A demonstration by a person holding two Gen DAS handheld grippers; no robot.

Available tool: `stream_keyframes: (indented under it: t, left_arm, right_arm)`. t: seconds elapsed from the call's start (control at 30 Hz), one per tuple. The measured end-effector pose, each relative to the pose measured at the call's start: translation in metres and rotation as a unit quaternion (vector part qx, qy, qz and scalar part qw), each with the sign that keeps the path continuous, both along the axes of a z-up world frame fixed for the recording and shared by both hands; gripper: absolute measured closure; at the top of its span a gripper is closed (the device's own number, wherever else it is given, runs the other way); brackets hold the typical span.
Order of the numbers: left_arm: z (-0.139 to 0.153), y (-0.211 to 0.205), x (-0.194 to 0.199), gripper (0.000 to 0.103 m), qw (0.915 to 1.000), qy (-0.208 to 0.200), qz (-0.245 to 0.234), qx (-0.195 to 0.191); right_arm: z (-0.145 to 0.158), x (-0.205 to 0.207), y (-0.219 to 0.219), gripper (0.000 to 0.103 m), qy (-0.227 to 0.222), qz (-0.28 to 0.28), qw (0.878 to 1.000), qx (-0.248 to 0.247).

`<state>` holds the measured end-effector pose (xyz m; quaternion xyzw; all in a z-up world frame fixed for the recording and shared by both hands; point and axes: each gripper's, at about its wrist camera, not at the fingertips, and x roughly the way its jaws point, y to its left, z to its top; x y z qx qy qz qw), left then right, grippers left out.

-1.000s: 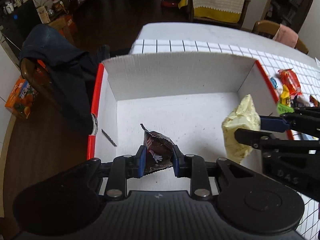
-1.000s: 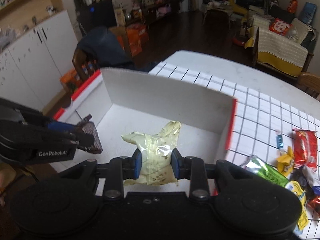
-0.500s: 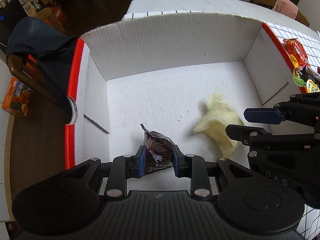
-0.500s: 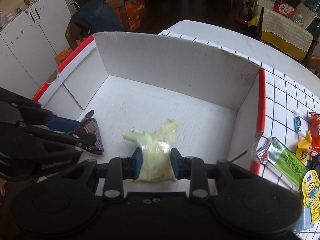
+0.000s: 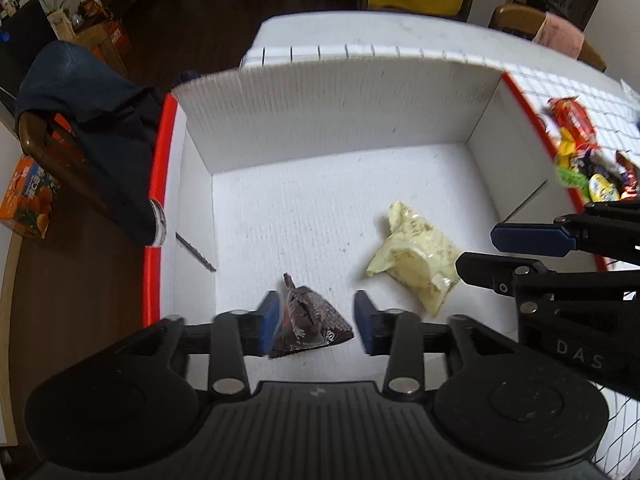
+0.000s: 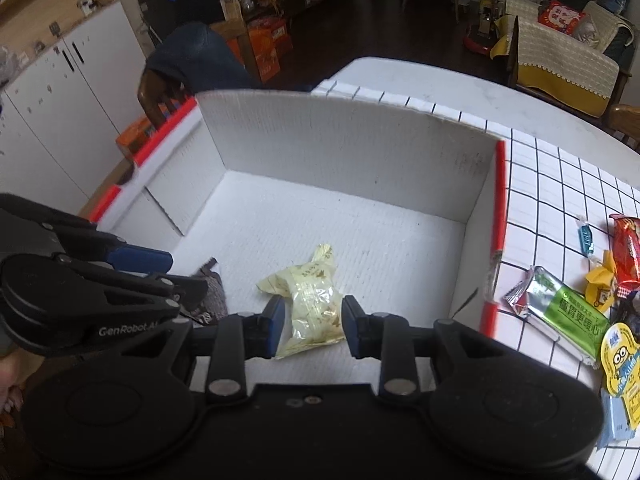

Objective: Organize snacks
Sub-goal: 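Carry both packets into the cardboard box and open both tools, then lift both tools out of the box back toward the snacks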

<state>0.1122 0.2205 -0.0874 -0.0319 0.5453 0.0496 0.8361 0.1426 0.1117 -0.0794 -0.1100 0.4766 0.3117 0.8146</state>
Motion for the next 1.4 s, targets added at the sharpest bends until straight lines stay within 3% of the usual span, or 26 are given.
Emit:
stream_keyframes:
  t: [0.07, 0.57, 0.67, 0.73, 0.87, 0.93, 1.13, 1.4]
  left_arm:
    - [0.009, -0.003, -0.003, 0.049, 0.9999, -0.015, -0.001, 0.0]
    - [0.067, -0.06, -0.028, 0.036, 0.995, -0.092, -0.037, -0.008]
    - [0.075, -0.078, -0.03, 0.031, 0.9934, -0.104, -0.047, -0.009]
    - [0.079, -0.09, -0.032, 0.031, 0.9923, -0.11, -0.056, -0.012]
    - [0.084, -0.115, -0.033, 0.025, 0.99, -0.12, -0.072, -0.015]
    - [0.086, -0.127, -0.033, 0.022, 0.9886, -0.128, -0.078, -0.016]
    - [0.085, -0.164, -0.03, 0.019, 0.986, -0.136, -0.094, -0.026]
    - [0.074, -0.211, -0.02, 0.019, 0.9859, -0.129, -0.1, -0.038]
  right_arm:
    - [0.007, -0.003, -0.004, 0.072, -0.005, -0.003, 1.0, 0.009]
    - [0.06, -0.029, -0.082, 0.066, -0.044, -0.042, 0.996, 0.07]
    - [0.069, -0.033, -0.104, 0.056, -0.053, -0.056, 0.994, 0.082]
    - [0.074, -0.035, -0.117, 0.043, -0.06, -0.065, 0.992, 0.089]
    - [0.08, -0.039, -0.144, 0.035, -0.07, -0.079, 0.99, 0.092]
    - [0.083, -0.041, -0.158, 0.021, -0.079, -0.087, 0.989, 0.092]
    - [0.088, -0.043, -0.21, 0.007, -0.096, -0.117, 0.985, 0.084]
    - [0.078, -0.031, -0.278, 0.005, -0.114, -0.17, 0.978, 0.046]
